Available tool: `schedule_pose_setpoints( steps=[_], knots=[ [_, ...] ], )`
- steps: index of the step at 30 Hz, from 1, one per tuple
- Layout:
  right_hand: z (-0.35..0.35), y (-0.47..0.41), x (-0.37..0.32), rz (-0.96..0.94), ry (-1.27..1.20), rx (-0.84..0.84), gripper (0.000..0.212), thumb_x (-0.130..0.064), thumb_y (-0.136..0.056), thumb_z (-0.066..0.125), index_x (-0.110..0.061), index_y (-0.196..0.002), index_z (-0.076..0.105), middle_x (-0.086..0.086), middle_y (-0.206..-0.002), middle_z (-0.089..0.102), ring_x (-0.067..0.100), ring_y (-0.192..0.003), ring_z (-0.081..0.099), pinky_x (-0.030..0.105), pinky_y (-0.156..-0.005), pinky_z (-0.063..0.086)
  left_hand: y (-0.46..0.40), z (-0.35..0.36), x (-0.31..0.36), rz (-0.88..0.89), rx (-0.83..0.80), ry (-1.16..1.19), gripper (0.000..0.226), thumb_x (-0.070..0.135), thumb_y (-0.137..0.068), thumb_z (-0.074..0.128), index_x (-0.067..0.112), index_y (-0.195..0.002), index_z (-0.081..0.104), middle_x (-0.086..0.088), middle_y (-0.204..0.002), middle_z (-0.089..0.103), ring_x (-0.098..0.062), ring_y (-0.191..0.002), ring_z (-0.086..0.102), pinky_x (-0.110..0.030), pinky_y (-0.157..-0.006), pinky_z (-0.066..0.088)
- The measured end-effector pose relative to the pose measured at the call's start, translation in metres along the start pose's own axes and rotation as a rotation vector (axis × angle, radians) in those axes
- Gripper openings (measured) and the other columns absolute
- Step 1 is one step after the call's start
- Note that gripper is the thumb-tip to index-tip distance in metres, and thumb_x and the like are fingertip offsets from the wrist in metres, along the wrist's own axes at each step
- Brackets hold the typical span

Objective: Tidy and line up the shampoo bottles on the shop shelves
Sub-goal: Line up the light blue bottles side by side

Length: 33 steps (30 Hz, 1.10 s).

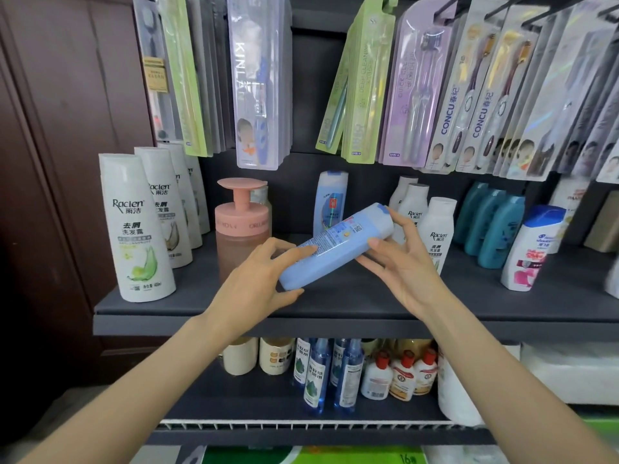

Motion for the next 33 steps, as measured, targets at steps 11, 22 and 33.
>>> schedule_pose_setpoints(
  steps=[11,22,33],
  knots=[
    [-0.004,-0.013,-0.01,-0.054,0.113,0.018,0.05,-0.017,-0.077,0.067,-0.035,-0.12,0.047,0.012,-0.113,0.057,0.026,-0.114,0.057,0.046,-0.093,0.051,-0.012,0.023,-0.001,-0.183,-0.152,0.531,0.058,0.022,-0.081,0.072,0.038,-0.131,0.049,0.014,-0.117,0.063,-0.001,-0.106,0.059,-0.023,-0.092,0.05],
    [-0.001,-0.046,-0.026,-0.292,0.688,0.213,0.049,-0.023,-0.072,0.08,-0.035,-0.108,0.049,-0.012,-0.101,0.057,0.011,-0.088,0.057,0.038,-0.07,0.057,-0.052,0.045,0.003,-0.258,-0.105,0.406,0.069,0.009,-0.082,0.069,0.036,-0.138,0.038,0.008,-0.114,0.057,-0.004,-0.089,0.06,-0.009,-0.076,0.048],
    [0.013,-0.063,-0.026,-0.369,1.016,-0.032,0.052,-0.012,-0.085,0.065,-0.033,-0.13,0.047,0.002,-0.12,0.06,0.013,-0.092,0.061,0.019,-0.075,0.054,-0.064,0.054,-0.012,-0.402,-0.018,0.552,0.074,0.004,-0.081,0.069,0.035,-0.138,0.035,-0.001,-0.102,0.062,-0.011,-0.086,0.067,-0.03,-0.079,0.057]
  ],
)
Point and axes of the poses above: each hand's wrist, its own y-axis away from the middle knuckle, its own z-axis out of the palm, x = y × z, the point moved 8 cm from there along -y, towards the middle knuckle
